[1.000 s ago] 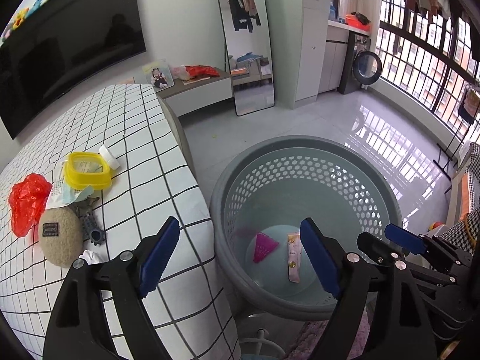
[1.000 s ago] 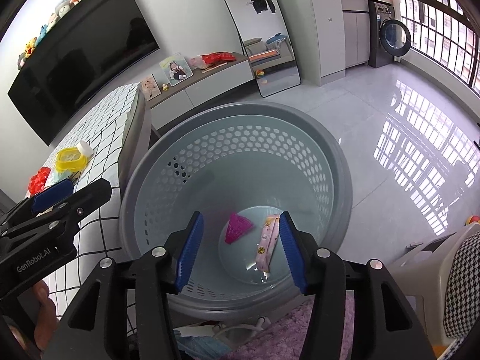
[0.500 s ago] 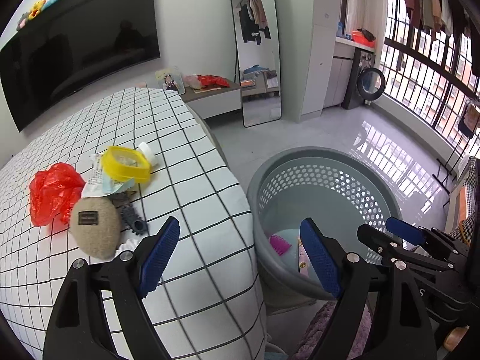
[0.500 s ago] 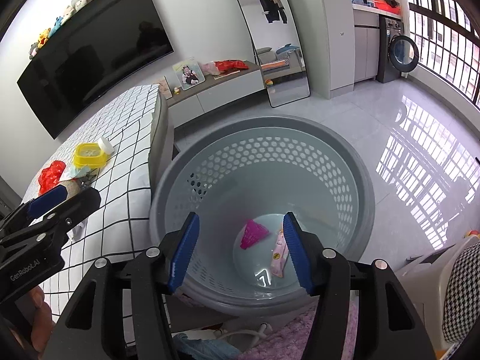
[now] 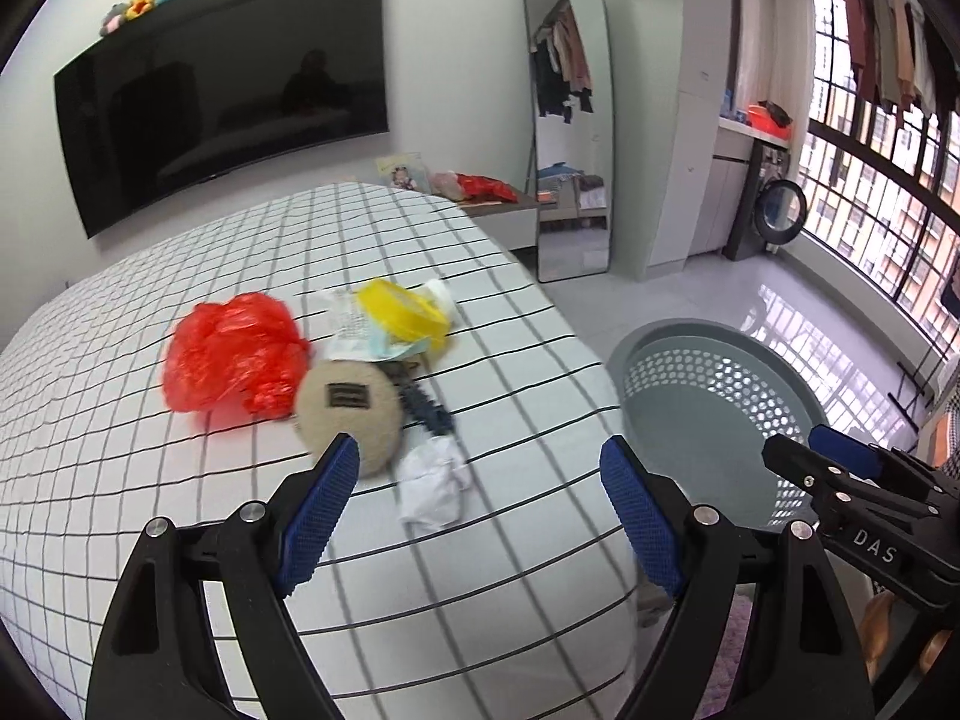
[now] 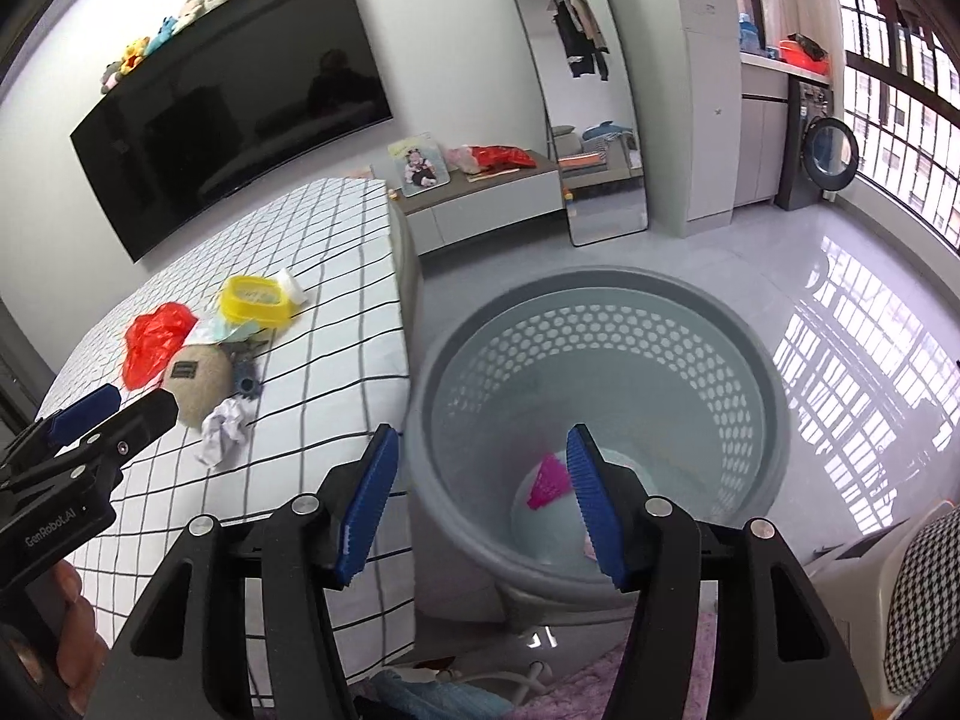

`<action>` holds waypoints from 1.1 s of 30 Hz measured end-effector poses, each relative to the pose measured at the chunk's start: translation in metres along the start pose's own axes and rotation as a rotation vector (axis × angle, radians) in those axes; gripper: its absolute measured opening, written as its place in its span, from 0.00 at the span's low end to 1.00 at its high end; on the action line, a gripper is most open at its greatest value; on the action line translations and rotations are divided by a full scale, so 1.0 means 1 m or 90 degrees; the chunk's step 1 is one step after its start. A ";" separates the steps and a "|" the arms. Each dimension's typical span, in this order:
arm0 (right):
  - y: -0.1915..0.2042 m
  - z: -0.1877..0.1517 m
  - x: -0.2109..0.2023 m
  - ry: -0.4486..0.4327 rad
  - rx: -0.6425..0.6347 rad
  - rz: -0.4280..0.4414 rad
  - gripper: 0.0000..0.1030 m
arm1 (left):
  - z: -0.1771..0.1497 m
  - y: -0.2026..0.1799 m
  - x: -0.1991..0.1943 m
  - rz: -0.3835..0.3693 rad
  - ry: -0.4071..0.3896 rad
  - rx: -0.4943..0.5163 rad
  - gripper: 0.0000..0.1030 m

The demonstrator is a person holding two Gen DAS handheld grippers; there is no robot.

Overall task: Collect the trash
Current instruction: 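Move both tools back to the table and grasp the crumpled white paper with the right gripper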

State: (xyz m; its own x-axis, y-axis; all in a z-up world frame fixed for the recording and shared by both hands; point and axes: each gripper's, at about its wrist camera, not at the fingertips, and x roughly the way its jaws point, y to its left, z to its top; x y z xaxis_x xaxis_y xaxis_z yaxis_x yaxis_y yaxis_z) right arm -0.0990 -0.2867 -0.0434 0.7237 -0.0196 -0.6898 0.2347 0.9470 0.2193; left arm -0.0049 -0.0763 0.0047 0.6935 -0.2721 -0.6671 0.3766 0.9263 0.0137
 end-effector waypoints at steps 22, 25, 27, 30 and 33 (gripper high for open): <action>0.109 0.004 0.060 0.078 -0.132 0.096 0.55 | -0.029 0.119 0.015 0.143 0.040 -0.111 0.78; 0.128 0.004 0.072 0.094 -0.157 0.105 0.55 | -0.031 0.130 0.018 0.150 0.044 -0.124 0.78; 0.138 0.003 0.078 0.103 -0.167 0.109 0.55 | -0.031 0.137 0.022 0.151 0.049 -0.131 0.78; 0.151 0.005 0.090 0.117 -0.178 0.115 0.55 | -0.031 0.142 0.028 0.150 0.057 -0.136 0.78; 0.161 0.006 0.098 0.129 -0.186 0.117 0.55 | -0.032 0.147 0.033 0.151 0.065 -0.138 0.79</action>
State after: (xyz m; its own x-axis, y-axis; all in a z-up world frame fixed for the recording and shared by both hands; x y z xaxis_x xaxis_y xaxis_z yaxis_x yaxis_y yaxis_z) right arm 0.0141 -0.1384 -0.0716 0.5873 0.1947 -0.7856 -0.1021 0.9807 0.1668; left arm 0.0539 0.0590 -0.0392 0.6770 -0.0246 -0.7355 0.0643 0.9976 0.0258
